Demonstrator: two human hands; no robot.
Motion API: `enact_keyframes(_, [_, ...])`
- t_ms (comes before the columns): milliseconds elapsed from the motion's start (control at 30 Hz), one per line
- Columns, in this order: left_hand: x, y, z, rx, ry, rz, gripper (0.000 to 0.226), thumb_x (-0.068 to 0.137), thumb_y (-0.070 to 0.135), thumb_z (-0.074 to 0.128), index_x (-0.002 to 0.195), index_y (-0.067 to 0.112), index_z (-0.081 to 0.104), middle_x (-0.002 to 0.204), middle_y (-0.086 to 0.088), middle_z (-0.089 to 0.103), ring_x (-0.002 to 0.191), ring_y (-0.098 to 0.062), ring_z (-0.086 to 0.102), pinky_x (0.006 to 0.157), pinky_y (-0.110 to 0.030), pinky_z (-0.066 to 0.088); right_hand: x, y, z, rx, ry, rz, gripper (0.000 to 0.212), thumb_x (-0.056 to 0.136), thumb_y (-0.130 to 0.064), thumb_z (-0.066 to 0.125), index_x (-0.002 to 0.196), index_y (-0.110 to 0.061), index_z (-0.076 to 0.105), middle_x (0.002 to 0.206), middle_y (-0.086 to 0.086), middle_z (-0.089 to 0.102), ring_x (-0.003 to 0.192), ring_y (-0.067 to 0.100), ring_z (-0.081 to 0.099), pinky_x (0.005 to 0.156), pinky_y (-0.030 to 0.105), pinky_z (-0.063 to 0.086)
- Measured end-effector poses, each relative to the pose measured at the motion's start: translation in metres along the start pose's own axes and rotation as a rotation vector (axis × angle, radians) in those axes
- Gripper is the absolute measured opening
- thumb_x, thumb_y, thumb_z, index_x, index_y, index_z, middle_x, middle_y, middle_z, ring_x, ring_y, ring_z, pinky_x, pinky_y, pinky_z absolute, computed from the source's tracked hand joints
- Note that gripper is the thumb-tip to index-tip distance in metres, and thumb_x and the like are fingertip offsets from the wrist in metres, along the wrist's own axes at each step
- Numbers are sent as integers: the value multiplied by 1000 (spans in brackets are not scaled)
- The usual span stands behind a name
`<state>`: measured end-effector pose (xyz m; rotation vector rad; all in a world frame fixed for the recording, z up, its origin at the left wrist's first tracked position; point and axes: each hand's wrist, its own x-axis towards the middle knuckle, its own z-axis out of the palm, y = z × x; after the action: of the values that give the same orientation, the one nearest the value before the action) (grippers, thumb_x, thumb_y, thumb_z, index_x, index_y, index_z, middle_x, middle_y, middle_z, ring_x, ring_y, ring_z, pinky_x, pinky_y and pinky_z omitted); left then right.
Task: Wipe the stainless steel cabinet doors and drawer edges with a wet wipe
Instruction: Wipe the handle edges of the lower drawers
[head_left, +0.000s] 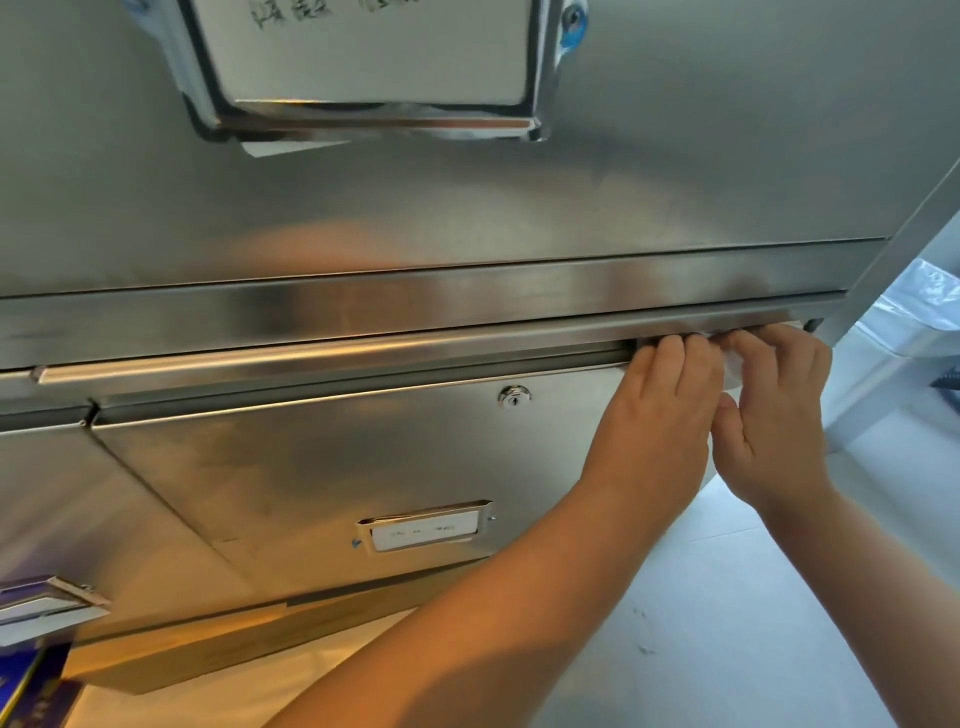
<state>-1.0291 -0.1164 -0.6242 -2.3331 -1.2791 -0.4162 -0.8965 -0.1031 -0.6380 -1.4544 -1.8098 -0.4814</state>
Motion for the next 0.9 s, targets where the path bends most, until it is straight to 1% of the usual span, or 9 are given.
enact_keyframes(100, [-22, -28, -6, -29, 26, -65, 58, 79, 28, 52, 131, 7, 36, 124, -5, 46, 114, -22, 42, 104, -33, 30, -1, -32, 6, 41, -38, -35, 47, 76, -21, 37, 116, 1, 49, 113, 20, 46, 105, 34, 39, 99, 24, 21])
enact_keyframes(200, [-57, -71, -15, -69, -29, -116, 64, 75, 29, 55, 132, 5, 35, 125, -8, 48, 116, -25, 44, 104, -36, 31, -3, -83, 20, 85, -69, -94, 47, 77, -25, 39, 120, -6, 47, 117, 16, 45, 107, 34, 41, 99, 28, 24])
enact_keyframes(300, [-104, -124, -23, -11, -103, -133, 63, 84, 26, 38, 140, 0, 25, 137, -14, 40, 129, -32, 35, 113, -44, 22, -6, -149, 38, 136, -87, -157, 48, 77, -27, 42, 122, -11, 45, 122, 12, 42, 113, 31, 40, 105, 34, 25])
enact_keyframes(433, [-168, -192, -43, 67, -161, -243, 62, 81, 27, 37, 136, -3, 41, 132, -17, 49, 125, -35, 42, 112, -46, 27, -9, -243, 57, 209, -99, -257, 52, 73, -26, 45, 123, -10, 45, 122, 11, 39, 112, 30, 37, 107, 37, 23])
enact_keyframes(500, [-194, -219, -52, 97, -90, -272, 59, 78, 25, 39, 128, -5, 46, 124, -18, 50, 119, -34, 42, 110, -43, 26, -10, -283, 64, 228, -110, -305, 53, 75, -27, 46, 124, -9, 46, 123, 11, 40, 112, 29, 36, 108, 39, 23])
enact_keyframes(600, [-224, -249, -59, 122, 51, -304, 55, 74, 22, 39, 120, -8, 45, 120, -17, 41, 111, -33, 37, 105, -40, 24, -11, -331, 71, 275, -145, -338, 53, 75, -26, 47, 125, -8, 46, 125, 10, 40, 111, 29, 37, 105, 42, 27])
enact_keyframes(700, [-235, -260, -61, 144, -27, -340, 58, 79, 25, 39, 123, -10, 50, 122, -24, 49, 115, -34, 36, 106, -43, 24, -11, -347, 75, 277, -138, -328, 53, 75, -27, 46, 125, -11, 40, 126, 7, 35, 113, 27, 35, 105, 41, 27])
enact_keyframes(767, [-234, -258, -61, 126, -74, -357, 58, 81, 25, 36, 124, -10, 51, 122, -25, 54, 116, -34, 36, 107, -43, 24, -11, -344, 74, 276, -130, -331, 52, 76, -25, 46, 126, -11, 44, 126, 6, 36, 114, 26, 36, 106, 38, 27])
enact_keyframes(900, [-228, -250, -60, 89, 12, -374, 53, 79, 19, 37, 118, -12, 55, 116, -26, 58, 113, -34, 38, 106, -42, 25, -8, -330, 70, 271, -141, -363, 52, 77, -23, 45, 126, -10, 48, 127, 5, 37, 115, 25, 37, 107, 33, 26])
